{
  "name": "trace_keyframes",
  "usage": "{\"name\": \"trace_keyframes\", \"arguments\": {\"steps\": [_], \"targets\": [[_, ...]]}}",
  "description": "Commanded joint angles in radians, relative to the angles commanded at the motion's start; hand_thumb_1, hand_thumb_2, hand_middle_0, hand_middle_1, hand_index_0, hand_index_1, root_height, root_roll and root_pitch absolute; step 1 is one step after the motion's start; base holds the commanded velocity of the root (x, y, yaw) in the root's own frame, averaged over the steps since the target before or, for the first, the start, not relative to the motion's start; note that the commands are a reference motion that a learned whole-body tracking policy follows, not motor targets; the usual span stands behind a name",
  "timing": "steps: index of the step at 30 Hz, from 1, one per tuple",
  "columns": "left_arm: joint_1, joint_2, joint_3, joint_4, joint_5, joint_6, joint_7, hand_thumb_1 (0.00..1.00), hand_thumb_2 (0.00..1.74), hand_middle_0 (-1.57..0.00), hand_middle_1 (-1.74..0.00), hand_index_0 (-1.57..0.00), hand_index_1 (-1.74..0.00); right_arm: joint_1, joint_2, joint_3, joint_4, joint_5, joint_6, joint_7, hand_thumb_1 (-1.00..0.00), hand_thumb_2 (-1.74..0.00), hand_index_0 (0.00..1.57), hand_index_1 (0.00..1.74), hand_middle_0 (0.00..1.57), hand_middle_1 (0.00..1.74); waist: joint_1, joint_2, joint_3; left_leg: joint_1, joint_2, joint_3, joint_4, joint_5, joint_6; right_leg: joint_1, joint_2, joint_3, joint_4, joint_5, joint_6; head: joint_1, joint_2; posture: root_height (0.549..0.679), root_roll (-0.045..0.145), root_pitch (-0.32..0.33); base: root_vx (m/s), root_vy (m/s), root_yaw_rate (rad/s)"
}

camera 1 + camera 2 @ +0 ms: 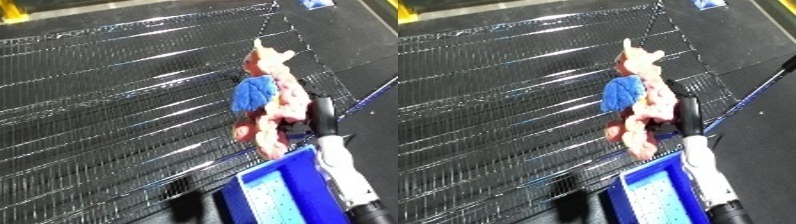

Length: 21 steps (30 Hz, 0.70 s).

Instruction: Pick up the object and place it into the box

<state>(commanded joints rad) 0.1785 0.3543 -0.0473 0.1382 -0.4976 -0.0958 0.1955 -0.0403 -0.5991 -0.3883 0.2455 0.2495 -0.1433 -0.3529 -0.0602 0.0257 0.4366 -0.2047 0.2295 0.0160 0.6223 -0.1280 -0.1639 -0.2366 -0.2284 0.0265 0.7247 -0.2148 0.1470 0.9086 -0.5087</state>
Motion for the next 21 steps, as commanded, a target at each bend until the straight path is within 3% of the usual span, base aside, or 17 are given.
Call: {"name": "trace_keyframes", "arguments": {"steps": [8, 11, 18, 21], "targets": [[0.01, -0.007, 0.023, -0.001, 0.004, 0.009, 0.003, 1.0, 1.74, -1.57, -1.74, -1.57, -1.74, 0.154, 0.098, -0.113, -0.029, -0.03, -0.008, -0.033, -0.95, -1.65, 1.49, 1.65, 1.49, 1.65, -0.046, -0.012, -0.007, 0.01, 0.006, 0.01, 0.021, -0.015, 0.0035, 0.012, 0.0061, 0.01, -0.004, 0.003, -0.0028, 0.099, 0.021, 0.629, 0.036, -0.24, -0.013, 0.013, -0.058], [0.022, -0.012, 0.037, -0.002, 0.002, 0.013, 0.005, 1.0, 1.74, -1.57, -1.74, -1.57, -1.74, 0.215, 0.136, -0.144, -0.017, -0.025, -0.007, -0.03, -0.95, -1.65, 1.49, 1.65, 1.49, 1.65, -0.064, -0.016, -0.009, 0.011, 0.009, 0.014, 0.026, -0.019, 0.0036, 0.012, 0.0098, 0.014, -0.005, 0.003, -0.0042, 0.118, 0.005, 0.628, 0.036, -0.242, -0.023, 0.004, -0.092], [0.034, -0.01, 0.043, 0.001, -0.008, 0.016, 0.004, 1.0, 1.74, -1.57, -1.74, -1.57, -1.74, 0.28, 0.224, -0.204, 0.053, 0.102, -0.052, -0.027, -0.95, -1.65, 1.49, 1.65, 1.49, 1.65, -0.104, -0.02, -0.022, 0.021, 0.017, 0.026, 0.036, -0.027, 0.0042, 0.016, 0.0184, 0.026, -0.017, 0.014, -0.0085, 0.153, -0.005, 0.63, 0.039, -0.247, -0.019, -0.001, -0.11], [0.033, -0.009, 0.034, 0.0, -0.015, 0.013, 0.0, 1.0, 1.74, -1.57, -1.74, -1.57, -1.74, 0.28, 0.24, -0.222, 0.093, 0.162, -0.073, -0.026, -0.8, -1.39, 1.26, 1.39, 1.26, 1.39, -0.117, -0.02, -0.027, 0.022, 0.018, 0.03, 0.039, -0.028, 0.004, 0.018, 0.0221, 0.031, -0.024, 0.022, -0.0103, 0.162, -0.014, 0.631, 0.04, -0.25, -0.014, 0.0, -0.074]]}}
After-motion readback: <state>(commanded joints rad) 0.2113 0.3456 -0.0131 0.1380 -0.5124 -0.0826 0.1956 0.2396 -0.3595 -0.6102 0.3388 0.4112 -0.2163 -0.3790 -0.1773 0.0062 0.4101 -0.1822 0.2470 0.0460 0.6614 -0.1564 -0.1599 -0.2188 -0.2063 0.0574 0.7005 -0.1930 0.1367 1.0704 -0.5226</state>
